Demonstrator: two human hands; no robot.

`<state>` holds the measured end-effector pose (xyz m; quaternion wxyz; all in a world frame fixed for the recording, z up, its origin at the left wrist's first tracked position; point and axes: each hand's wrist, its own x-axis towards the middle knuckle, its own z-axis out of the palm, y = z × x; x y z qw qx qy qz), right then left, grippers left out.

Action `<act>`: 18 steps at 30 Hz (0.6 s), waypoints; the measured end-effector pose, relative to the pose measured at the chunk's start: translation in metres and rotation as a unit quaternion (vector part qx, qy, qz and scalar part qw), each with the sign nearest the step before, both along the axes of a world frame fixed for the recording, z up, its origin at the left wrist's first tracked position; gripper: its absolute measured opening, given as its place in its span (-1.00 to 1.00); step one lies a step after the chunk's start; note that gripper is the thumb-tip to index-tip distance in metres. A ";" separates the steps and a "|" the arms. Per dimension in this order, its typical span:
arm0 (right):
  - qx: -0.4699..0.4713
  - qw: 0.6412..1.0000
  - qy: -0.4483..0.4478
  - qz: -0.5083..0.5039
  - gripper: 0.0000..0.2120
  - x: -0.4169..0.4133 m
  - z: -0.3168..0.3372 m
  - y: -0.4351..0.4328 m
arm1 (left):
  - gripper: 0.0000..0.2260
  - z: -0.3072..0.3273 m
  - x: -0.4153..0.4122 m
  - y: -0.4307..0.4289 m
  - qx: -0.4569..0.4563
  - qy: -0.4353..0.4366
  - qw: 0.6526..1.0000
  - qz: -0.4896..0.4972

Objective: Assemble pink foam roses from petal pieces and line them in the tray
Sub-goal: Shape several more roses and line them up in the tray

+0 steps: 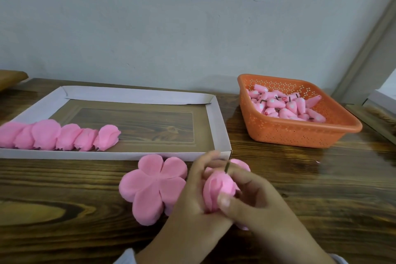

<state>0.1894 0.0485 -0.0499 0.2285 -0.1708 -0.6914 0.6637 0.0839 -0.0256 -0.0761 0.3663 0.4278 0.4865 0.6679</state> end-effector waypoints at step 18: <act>0.099 0.963 0.050 -0.244 -0.79 0.005 -0.002 0.004 | -0.79 0.022 -0.060 -0.013 -0.097 0.351 0.890 0.274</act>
